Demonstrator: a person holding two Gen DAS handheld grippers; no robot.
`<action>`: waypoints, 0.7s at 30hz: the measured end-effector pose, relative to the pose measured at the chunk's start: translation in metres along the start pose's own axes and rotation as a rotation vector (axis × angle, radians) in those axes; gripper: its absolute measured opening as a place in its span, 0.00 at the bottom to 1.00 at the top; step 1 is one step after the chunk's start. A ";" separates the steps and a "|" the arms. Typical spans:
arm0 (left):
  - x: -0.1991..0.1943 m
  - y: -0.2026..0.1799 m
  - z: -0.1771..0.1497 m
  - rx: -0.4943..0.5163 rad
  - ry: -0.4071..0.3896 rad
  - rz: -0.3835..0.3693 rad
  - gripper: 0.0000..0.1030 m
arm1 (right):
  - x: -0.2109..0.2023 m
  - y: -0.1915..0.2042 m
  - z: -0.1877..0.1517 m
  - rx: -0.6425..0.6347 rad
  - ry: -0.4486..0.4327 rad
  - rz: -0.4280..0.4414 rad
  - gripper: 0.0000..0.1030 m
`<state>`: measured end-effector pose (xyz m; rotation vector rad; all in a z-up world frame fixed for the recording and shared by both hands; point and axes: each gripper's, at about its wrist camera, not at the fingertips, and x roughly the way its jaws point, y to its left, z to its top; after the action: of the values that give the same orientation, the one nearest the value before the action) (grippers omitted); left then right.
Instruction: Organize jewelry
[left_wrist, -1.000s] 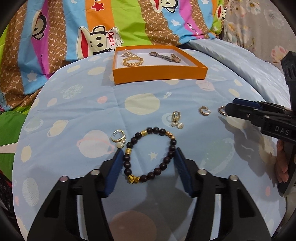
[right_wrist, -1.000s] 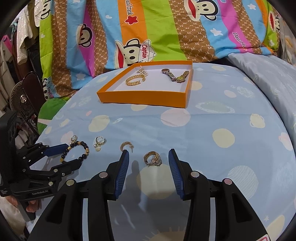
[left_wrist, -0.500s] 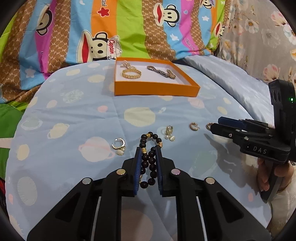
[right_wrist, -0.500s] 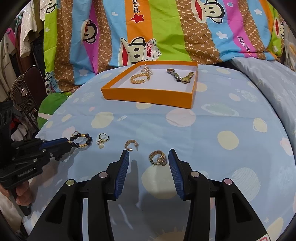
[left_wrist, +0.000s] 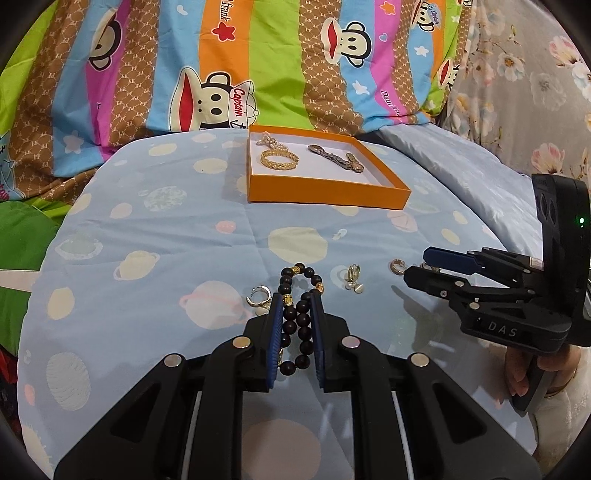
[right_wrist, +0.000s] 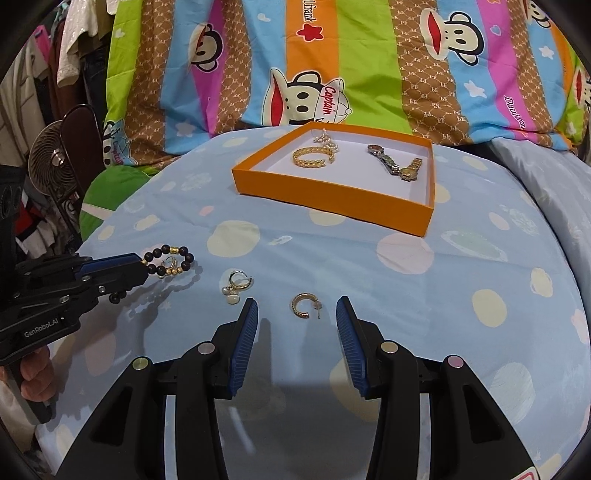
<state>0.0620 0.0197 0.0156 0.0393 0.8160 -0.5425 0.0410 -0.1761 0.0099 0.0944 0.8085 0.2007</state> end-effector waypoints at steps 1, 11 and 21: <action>0.000 0.000 0.000 0.000 0.001 -0.003 0.14 | -0.002 -0.002 -0.001 0.011 -0.007 -0.008 0.43; 0.002 -0.001 -0.001 0.014 0.012 -0.007 0.14 | 0.007 -0.023 -0.003 0.089 0.038 -0.021 0.41; 0.004 -0.003 -0.002 0.018 0.018 -0.007 0.14 | 0.010 -0.023 -0.004 0.093 0.042 -0.013 0.16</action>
<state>0.0615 0.0159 0.0118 0.0576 0.8289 -0.5570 0.0484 -0.1970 -0.0032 0.1733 0.8602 0.1529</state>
